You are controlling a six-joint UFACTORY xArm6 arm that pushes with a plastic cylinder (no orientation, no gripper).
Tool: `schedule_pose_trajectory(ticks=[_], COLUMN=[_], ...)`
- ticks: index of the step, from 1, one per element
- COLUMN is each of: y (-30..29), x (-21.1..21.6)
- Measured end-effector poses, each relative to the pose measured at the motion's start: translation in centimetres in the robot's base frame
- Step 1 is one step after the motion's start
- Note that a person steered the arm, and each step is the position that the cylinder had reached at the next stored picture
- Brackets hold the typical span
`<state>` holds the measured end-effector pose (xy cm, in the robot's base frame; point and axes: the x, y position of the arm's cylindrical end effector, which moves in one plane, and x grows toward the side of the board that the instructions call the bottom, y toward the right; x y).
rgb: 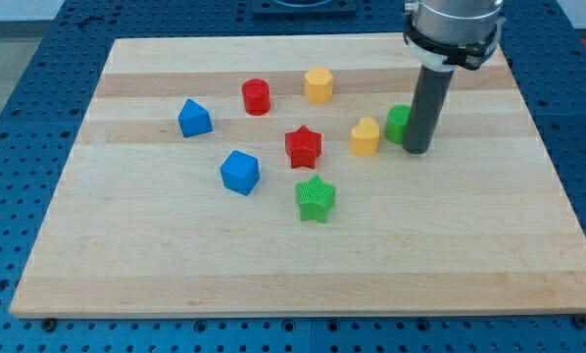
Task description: Move the green circle closer to the yellow heart
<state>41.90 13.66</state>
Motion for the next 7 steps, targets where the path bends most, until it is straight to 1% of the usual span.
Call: schedule_pose_trajectory(ticks=[2, 4, 7], y=[0.4, 0.5, -0.9], x=[-1.5, -1.3, -1.1])
